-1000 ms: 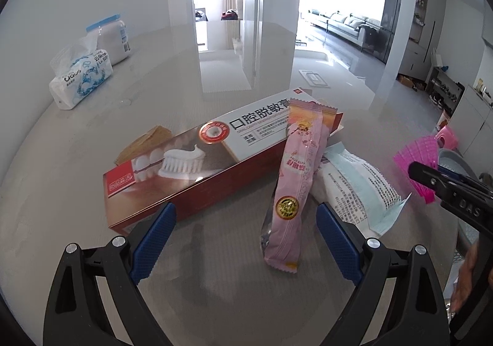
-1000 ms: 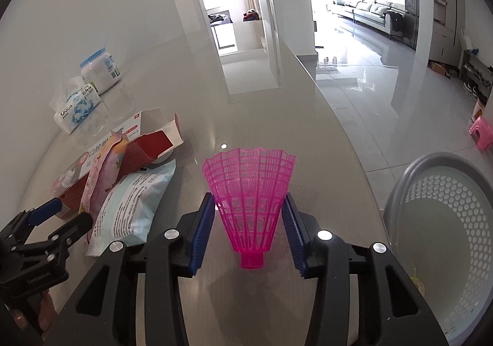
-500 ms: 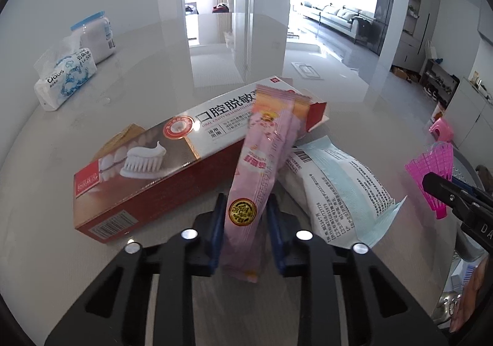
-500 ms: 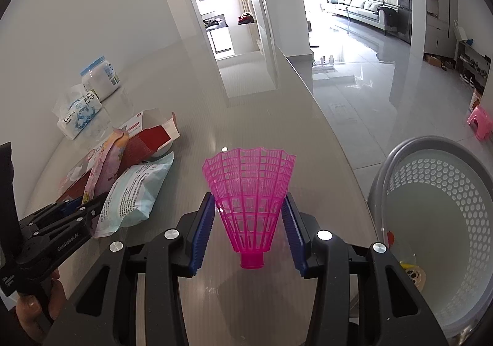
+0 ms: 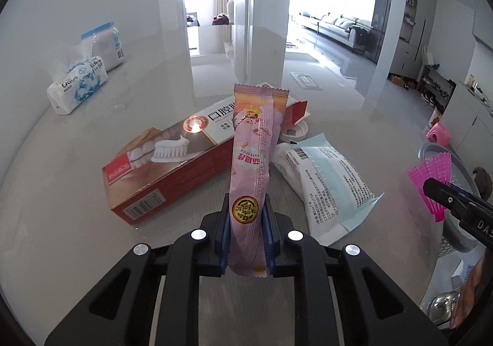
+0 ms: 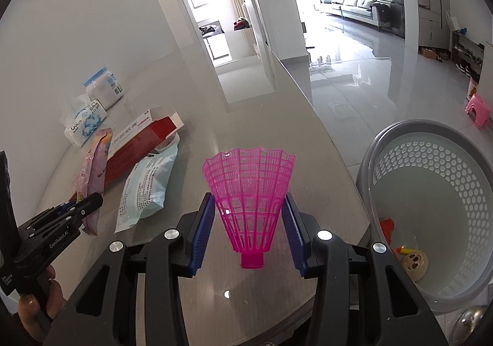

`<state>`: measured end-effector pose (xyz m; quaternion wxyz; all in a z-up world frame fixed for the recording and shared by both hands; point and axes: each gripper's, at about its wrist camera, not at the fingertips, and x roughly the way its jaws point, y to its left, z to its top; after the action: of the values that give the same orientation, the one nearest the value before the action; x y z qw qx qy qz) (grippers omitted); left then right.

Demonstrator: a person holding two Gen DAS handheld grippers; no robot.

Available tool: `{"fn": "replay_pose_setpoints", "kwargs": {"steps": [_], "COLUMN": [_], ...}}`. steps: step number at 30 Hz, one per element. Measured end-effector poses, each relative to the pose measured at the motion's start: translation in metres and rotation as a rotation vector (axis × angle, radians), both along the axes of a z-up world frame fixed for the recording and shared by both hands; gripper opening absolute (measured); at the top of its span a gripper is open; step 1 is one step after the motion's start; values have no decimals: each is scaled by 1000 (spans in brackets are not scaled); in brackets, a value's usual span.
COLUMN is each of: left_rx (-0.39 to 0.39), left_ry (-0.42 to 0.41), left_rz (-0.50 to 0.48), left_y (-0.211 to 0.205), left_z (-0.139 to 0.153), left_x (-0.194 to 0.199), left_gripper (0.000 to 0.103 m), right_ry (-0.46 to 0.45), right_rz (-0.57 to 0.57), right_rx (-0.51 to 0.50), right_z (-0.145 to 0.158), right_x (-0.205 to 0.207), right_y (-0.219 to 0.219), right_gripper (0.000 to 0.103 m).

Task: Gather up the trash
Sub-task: 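Carry the shuttlecock and snack packet over the grey basket with both grippers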

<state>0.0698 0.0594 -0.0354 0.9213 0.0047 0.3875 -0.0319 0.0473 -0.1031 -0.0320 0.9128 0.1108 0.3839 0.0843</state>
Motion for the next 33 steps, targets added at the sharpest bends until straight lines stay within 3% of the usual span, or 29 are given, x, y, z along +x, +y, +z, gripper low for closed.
{"fn": "replay_pose_setpoints", "kwargs": {"steps": [8,16,26,33], "left_rx": [-21,-18,-1,21], "left_ry": [-51,-53,-118,-109], "left_rz": [-4,-81,-196,-320], "left_y": [1,-22,-81,-142], "left_z": [16,26,51,46], "left_x": [-11,-7,-6,2], "left_gripper": [18,18,18,18], "right_ry": [-31,-44,-69,-79], "right_rz": [-11,-64,-141,-270], "right_rx": [-2,5,48,60], "right_z": [9,11,12,0], "right_x": [-9,-18,-34,-55], "right_y": [-6,-23,-68,-127], "right_gripper": [43,43,43,43]}}
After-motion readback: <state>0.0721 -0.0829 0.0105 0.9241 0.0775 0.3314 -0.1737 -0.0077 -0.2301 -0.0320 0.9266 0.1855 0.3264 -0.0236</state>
